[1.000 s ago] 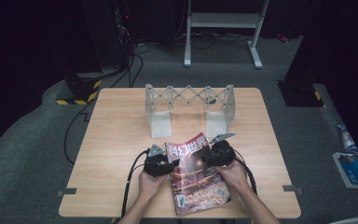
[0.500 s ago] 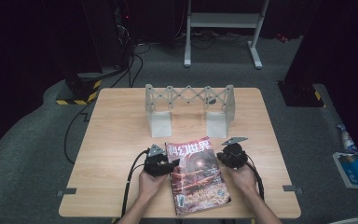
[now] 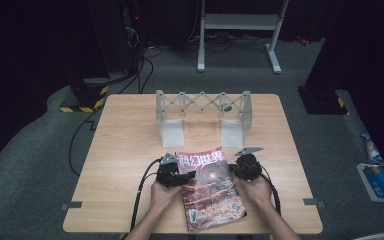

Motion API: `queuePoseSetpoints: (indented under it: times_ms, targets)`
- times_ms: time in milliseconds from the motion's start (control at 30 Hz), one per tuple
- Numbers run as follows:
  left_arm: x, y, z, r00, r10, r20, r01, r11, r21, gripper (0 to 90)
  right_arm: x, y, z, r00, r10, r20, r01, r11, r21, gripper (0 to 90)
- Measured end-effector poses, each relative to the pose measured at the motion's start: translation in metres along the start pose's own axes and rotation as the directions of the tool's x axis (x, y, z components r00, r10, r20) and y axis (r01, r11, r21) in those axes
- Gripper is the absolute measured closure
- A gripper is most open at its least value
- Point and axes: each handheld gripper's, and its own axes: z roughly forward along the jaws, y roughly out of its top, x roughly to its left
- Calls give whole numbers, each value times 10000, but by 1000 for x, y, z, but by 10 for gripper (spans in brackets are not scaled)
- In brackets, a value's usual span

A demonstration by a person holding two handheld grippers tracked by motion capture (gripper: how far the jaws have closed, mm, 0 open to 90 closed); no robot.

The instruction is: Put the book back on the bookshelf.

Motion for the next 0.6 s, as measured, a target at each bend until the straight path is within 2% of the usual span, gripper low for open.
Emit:
queuePoseSetpoints:
  times_ms: [33,133,300,500,533,600]
  targets:
    - [0,1,0,10000,17,15,-17,10000,10,463,1,0,0,9999,-83,85,84,10000,-11,898]
    - [0,1,-1,10000,49,8,-49,9999,134,458,0,1,-1,9999,2,-115,-3,10000,-50,897]
    - [2,1,-2,9997,-36,258,30,9997,261,428,2,3,-1,9997,-38,-250,32,9998,-219,897]
    - [3,3,-2,9965,-642,538,628,9977,266,345,2,3,1,9990,-156,-417,143,9994,-313,897]
    - [3,3,-1,9961,-685,560,671,9974,266,324,3,3,2,9982,-183,-570,167,9995,-282,897]
    - [2,6,0,9958,-725,560,703,9967,407,314,6,4,4,9981,-402,-468,390,9989,-267,898]
